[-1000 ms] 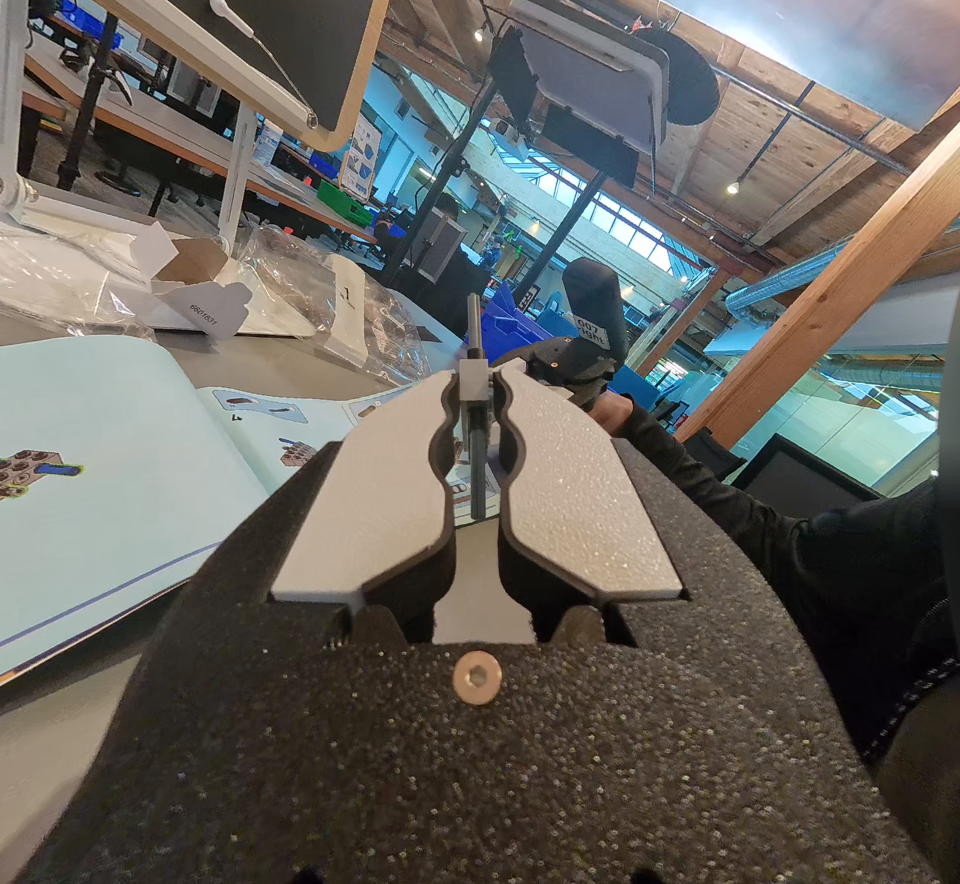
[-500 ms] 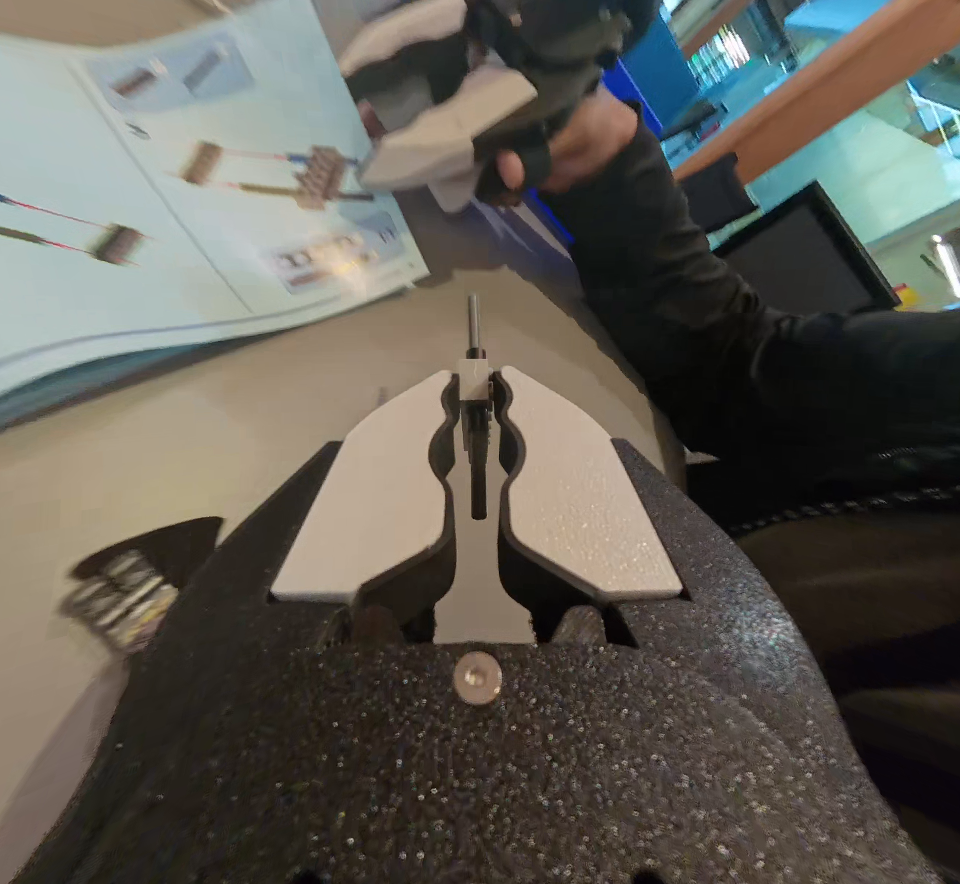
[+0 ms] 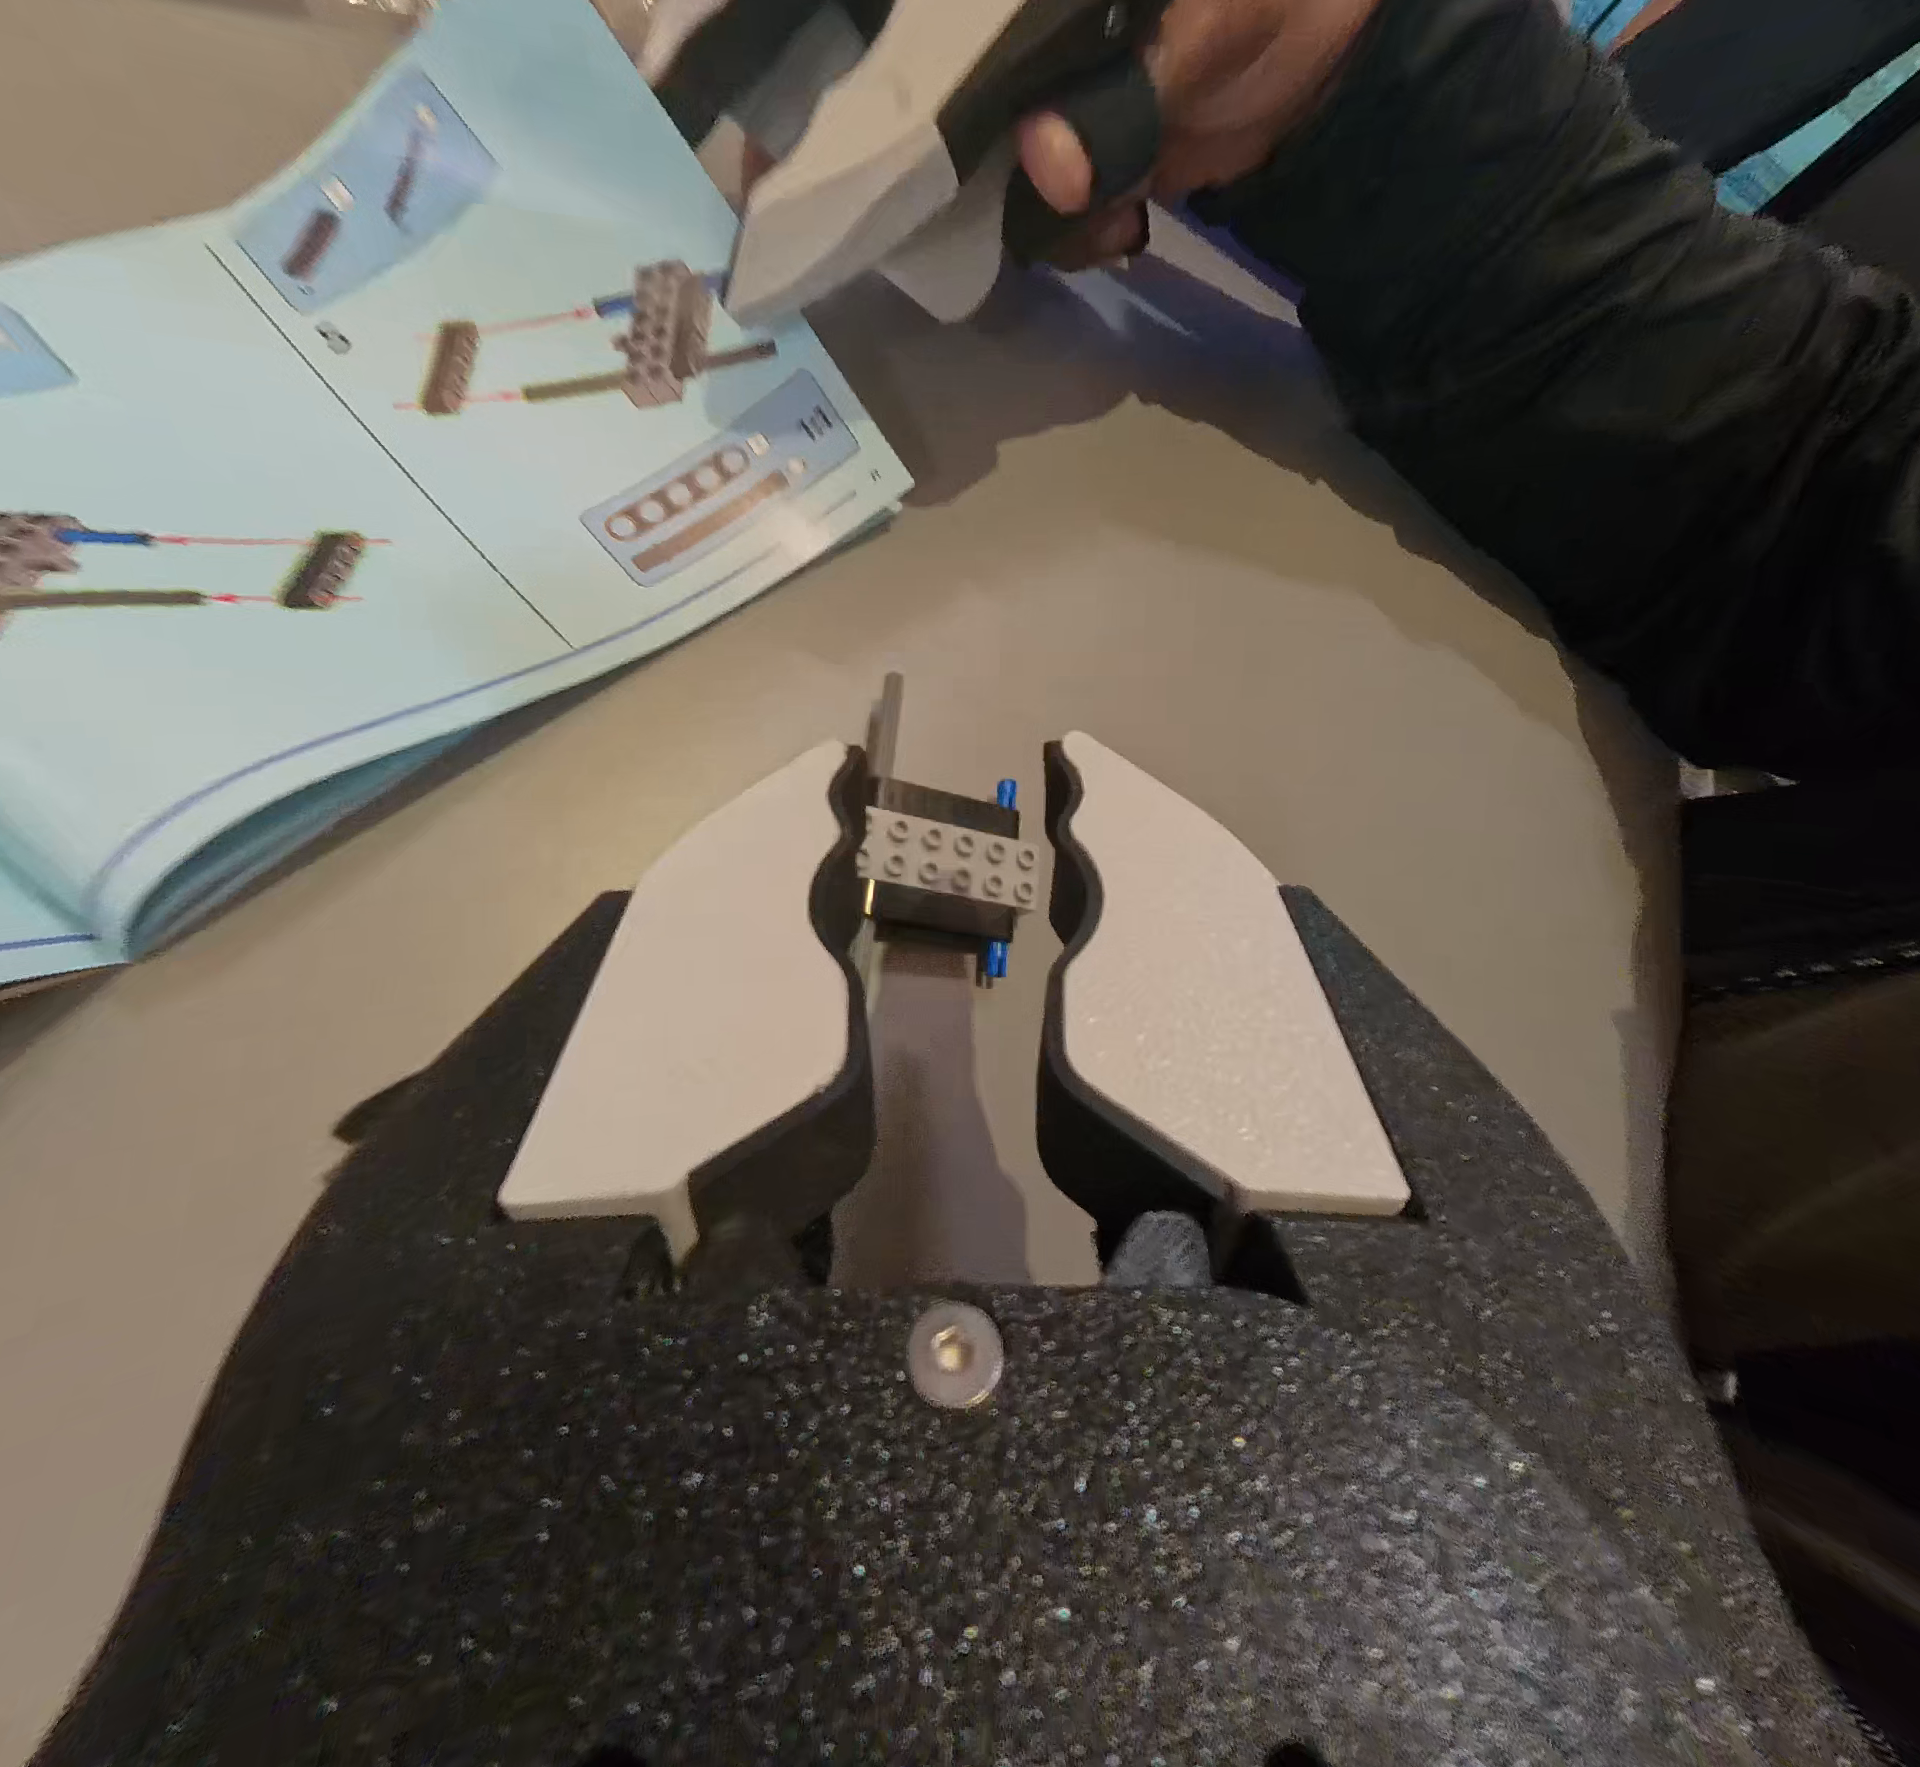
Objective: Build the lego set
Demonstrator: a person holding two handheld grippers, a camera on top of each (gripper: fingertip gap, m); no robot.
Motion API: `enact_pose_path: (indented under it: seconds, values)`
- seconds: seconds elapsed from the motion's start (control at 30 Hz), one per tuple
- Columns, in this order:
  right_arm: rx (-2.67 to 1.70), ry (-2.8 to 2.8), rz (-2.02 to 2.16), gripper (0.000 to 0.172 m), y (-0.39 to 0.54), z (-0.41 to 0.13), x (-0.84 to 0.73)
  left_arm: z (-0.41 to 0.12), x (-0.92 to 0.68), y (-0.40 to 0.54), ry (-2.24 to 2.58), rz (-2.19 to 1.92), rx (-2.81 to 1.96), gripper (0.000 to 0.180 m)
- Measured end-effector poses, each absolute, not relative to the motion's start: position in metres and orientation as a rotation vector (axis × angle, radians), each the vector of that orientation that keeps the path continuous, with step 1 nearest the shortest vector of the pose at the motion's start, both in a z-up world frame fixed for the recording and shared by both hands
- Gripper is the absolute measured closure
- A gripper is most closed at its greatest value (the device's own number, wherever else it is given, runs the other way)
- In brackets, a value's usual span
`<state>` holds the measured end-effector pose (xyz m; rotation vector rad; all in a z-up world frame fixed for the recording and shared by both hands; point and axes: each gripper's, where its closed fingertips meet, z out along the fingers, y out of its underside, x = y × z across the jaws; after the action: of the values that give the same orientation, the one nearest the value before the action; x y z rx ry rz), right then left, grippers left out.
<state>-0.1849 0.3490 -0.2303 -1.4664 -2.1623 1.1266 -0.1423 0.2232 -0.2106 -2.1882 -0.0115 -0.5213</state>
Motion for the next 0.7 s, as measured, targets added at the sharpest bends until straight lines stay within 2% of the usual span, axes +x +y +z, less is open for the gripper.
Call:
enact_pose_path:
  seconds: [0.23,0.4,0.7]
  values:
    - [-1.456,-2.170,1.189,0.134,0.339,-0.226,-0.185,-0.179,-0.170,0.236,0.011,-0.353,-2.025,0.144]
    - [-1.427,-2.190,1.176,0.133,0.332,-0.228,-0.185,-0.180,-0.189,0.273,-0.082,-0.271,-2.041,0.145]
    - [-1.367,-2.202,1.147,0.133,0.322,-0.224,-0.188,-0.193,-0.207,0.327,-0.308,-0.375,-2.101,0.146]
